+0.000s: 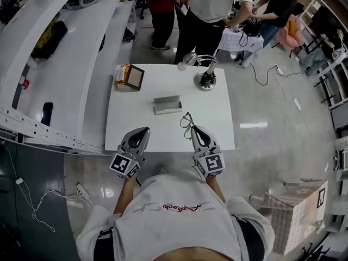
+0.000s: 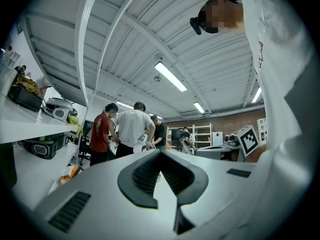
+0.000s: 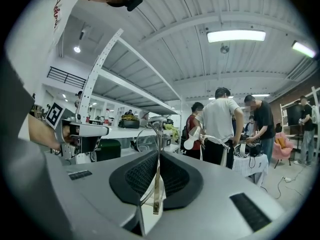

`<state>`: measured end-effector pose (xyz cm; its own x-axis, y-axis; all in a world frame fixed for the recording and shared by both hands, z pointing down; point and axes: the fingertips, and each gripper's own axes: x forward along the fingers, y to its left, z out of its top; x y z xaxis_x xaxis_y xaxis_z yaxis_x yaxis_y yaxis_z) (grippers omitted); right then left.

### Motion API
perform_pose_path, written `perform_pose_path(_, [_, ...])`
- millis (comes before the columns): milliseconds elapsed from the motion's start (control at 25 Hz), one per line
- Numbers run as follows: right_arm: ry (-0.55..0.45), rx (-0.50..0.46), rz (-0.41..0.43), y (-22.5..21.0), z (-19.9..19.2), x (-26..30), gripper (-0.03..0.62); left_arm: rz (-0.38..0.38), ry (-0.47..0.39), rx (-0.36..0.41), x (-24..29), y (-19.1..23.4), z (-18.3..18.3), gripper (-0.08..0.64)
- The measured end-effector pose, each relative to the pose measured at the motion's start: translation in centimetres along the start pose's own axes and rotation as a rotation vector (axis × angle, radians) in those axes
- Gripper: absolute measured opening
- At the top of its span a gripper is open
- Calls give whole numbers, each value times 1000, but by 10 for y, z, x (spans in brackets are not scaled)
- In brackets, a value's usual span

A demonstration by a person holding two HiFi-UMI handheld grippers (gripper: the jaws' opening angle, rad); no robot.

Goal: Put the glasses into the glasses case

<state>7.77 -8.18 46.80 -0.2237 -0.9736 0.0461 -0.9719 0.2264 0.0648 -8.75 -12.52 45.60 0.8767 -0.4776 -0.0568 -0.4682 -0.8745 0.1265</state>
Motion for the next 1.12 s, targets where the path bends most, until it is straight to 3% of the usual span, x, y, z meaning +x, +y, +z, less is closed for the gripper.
perform_pose_path(560, [28, 14, -5, -11, -11, 20, 17, -7, 46, -45, 15, 19, -21, 14])
perform_pose_path(1120, [35, 43, 38, -42, -19, 60, 17, 39, 76, -49, 53, 43, -24, 14])
